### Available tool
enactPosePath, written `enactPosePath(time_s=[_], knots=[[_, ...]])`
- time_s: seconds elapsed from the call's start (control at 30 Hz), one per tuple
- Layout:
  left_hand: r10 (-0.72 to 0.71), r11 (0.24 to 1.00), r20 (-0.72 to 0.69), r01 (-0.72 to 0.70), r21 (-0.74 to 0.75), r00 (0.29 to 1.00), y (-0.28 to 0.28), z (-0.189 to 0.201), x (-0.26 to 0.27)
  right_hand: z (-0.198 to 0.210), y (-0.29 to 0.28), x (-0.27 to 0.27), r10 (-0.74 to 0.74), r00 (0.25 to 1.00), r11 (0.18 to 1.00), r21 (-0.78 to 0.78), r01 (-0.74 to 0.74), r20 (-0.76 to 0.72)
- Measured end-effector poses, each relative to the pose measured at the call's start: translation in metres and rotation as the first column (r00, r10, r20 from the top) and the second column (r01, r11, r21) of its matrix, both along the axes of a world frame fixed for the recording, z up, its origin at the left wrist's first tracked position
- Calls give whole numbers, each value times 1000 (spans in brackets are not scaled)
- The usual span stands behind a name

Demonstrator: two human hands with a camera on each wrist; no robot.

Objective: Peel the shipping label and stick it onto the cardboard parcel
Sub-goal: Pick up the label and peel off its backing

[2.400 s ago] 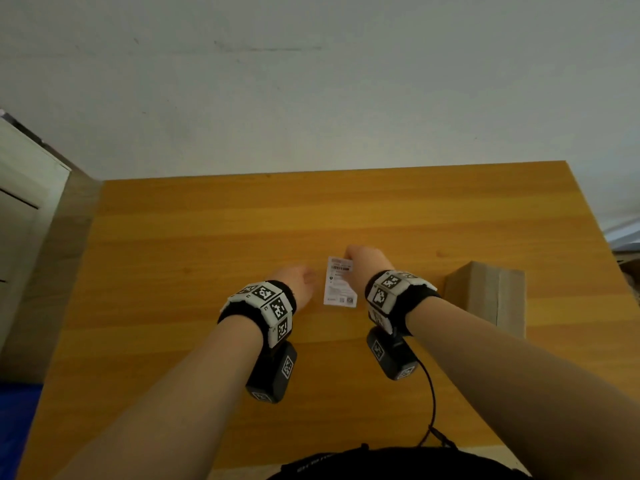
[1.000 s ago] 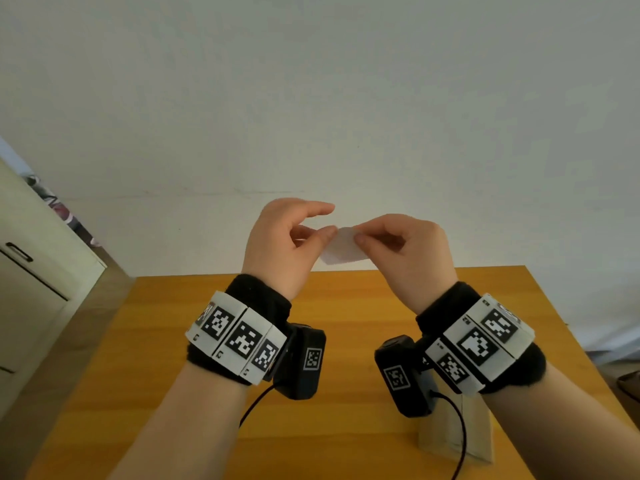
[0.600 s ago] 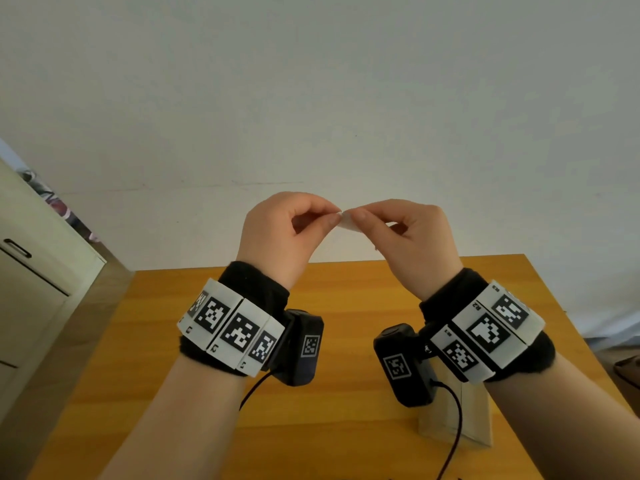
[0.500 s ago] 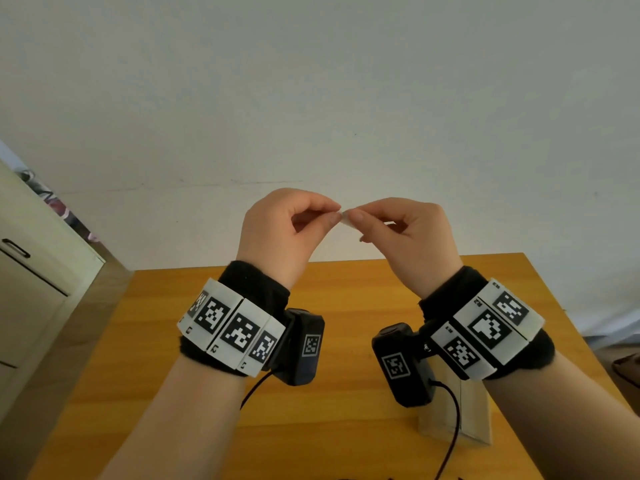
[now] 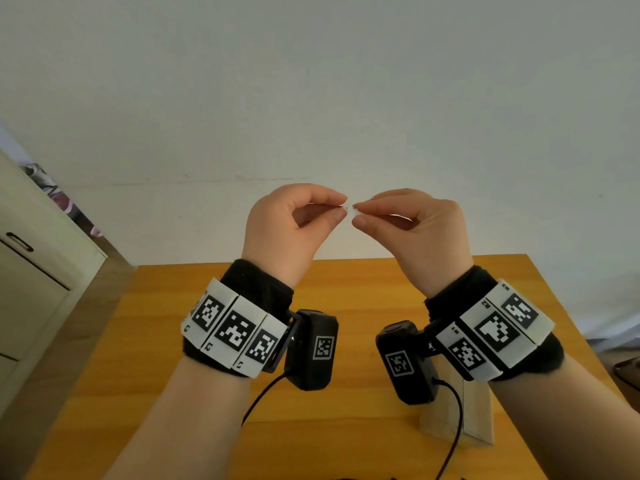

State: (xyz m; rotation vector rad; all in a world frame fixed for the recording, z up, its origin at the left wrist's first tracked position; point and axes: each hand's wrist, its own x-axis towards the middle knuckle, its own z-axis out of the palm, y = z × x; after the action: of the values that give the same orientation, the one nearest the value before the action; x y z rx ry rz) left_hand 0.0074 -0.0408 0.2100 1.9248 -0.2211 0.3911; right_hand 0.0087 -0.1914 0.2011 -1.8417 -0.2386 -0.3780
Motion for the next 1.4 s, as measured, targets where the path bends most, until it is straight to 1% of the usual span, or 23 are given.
enactPosePath(time_s=[0.07, 0.17, 0.2, 0.27, 0.33, 0.37, 0.53, 0.7, 0.8, 0.9, 0.93, 1.0, 1.07, 1.17, 1.3, 1.4], knots=[[13, 1000, 9, -13, -22, 1000, 0, 0, -1, 0, -1, 0, -16, 1000, 1000, -1, 16, 8], [88, 994, 49, -84, -68, 995, -1, -1, -2, 1, -1, 0, -46, 999, 999, -11, 46, 29], [88, 992, 35, -85, -99, 995, -2, 0, -3, 1, -1, 1, -55, 998, 998, -16, 55, 35], [6, 990, -58, -14, -143, 998, -4, 1, -4, 0, 0, 1, -57, 998, 998, -24, 58, 42], [-80, 991, -143, 63, -116, 987, -5, 1, -4, -1, 1, 0, -43, 997, 997, -61, 48, 69], [-102, 991, -161, 85, -107, 982, -6, 0, -3, -1, 1, 0, -35, 996, 995, -86, 43, 87], [-106, 988, -175, 84, -129, 979, -6, 0, -1, -2, 3, -3, -8, 990, 991, -133, 27, 142], [-122, 987, -181, 101, -121, 976, -5, -1, -1, -2, 5, -7, -6, 989, 984, -176, 32, 145], [-96, 993, -145, 84, -82, 985, -6, -2, -2, 0, 5, -7, -27, 993, 986, -159, 45, 115], [8, 999, -16, -8, 39, 1000, -2, -6, 1, 0, 2, -5, -57, 996, 990, -123, 65, 66], [10, 996, 16, -12, 85, 1000, 0, -6, 2, 0, 1, -5, -54, 997, 991, -117, 60, 56], [-36, 986, 48, 28, 164, 998, 2, -6, 3, 1, 1, -5, -32, 999, 994, -104, 36, 40], [-65, 976, 50, 53, 210, 997, 2, -3, 2, 2, 1, -6, -10, 1000, 995, -97, 13, 26], [-80, 975, -5, 79, 209, 997, 3, 1, 0, 3, 0, -7, 24, 1000, 996, -89, -25, -11], [-108, 968, -43, 115, 222, 993, 9, 3, 1, 6, -3, -6, 143, 977, 990, 30, -140, -156], [-131, 966, -50, 139, 220, 990, 12, 3, -1, 7, -6, -5, 175, 968, 983, -16, -180, -178]])
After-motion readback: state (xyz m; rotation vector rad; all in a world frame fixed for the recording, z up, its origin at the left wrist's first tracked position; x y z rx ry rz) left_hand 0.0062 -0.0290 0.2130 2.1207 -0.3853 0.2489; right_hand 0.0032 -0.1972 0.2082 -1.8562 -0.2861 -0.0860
